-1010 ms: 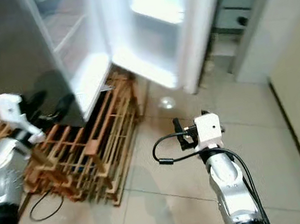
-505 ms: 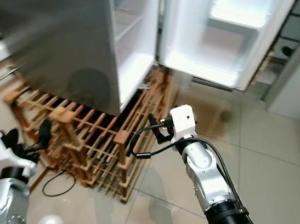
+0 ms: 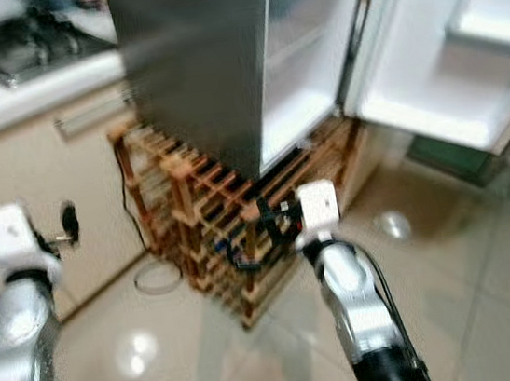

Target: Restocking fridge

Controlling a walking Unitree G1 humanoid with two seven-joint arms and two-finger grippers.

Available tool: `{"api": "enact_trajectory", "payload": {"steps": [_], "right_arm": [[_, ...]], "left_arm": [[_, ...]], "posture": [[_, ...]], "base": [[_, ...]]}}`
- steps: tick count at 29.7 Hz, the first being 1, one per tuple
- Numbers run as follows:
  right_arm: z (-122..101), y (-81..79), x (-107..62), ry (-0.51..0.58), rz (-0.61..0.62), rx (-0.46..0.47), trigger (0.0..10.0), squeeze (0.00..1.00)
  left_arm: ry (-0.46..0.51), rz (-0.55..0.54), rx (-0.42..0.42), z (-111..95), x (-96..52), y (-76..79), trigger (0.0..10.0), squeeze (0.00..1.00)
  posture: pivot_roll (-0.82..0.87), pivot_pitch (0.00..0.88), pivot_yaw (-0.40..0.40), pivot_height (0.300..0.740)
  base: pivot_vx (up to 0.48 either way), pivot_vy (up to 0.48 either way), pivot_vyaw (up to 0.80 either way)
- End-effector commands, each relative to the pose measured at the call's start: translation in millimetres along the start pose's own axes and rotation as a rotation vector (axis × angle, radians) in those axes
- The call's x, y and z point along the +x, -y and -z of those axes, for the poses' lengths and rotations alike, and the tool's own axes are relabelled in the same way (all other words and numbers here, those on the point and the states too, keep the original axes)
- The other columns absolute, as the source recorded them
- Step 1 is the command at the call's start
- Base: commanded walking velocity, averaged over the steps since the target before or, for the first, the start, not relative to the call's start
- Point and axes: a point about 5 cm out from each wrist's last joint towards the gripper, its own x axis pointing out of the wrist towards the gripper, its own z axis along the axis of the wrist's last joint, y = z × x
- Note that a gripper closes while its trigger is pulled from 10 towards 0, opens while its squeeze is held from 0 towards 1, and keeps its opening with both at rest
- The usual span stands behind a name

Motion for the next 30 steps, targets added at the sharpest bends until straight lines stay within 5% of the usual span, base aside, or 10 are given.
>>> {"api": "enact_trajectory", "payload": {"steps": [1, 16, 27, 30], "right_arm": [[-6, 8.8, -1.3, 0.024, 0.033, -0.011, 10.0, 0.28], [0, -3.8, 3.2, 0.002, 0.024, -0.018, 10.0, 0.3], [-5, -30.7, 17.3, 0.022, -0.088, -0.028, 10.0, 0.33], [-1, -26.8, 17.5, 0.002, -0.058, -0.01, 10.0, 0.34]], "left_arm": [[0.01, 0.036, 0.01, -5, 3.1, 12.9, 10.0, 0.0], [0.09, 0.13, -0.092, -20, 8.3, 32.7, 10.0, 0.0], [0.12, 0.124, -0.135, -20, 3.5, 30.1, 10.0, 0.0], [0.128, 0.118, -0.131, -20, 2.1, 29.7, 10.0, 0.0]], "posture": [[-0.09, 0.0, -0.013, 0.74], [-0.05, 0.0, -0.018, 0.74], [0.0, 0.0, -0.07, 0.74], [0.0, 0.0, -0.075, 0.74]], "base": [[0.0, 0.0, 0.59], [0.0, 0.0, 0.58], [0.0, 0.0, 0.53], [0.0, 0.0, 0.52]]}}
